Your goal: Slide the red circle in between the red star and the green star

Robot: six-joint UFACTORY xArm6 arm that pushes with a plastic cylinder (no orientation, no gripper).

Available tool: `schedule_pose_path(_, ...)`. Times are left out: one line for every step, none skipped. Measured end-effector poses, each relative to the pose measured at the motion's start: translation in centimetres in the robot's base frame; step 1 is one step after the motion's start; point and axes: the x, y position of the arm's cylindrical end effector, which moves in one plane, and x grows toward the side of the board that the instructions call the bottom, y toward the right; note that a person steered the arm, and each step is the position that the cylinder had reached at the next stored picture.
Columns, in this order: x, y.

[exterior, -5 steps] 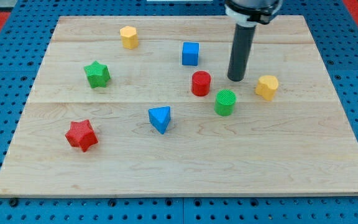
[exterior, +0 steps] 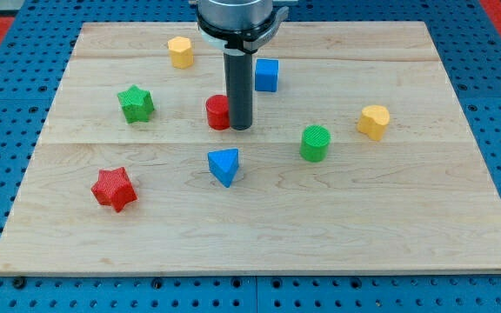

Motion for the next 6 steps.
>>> schedule_pose_path(0.0,-0.3)
schedule_pose_path(0.0,-0.6)
schedule_pose_path(-0.2,-2.2)
schedule_pose_path(-0.7,-3.0)
schedule_pose_path(-2.5,1.3)
schedule_pose_path(-6.4,-1.9)
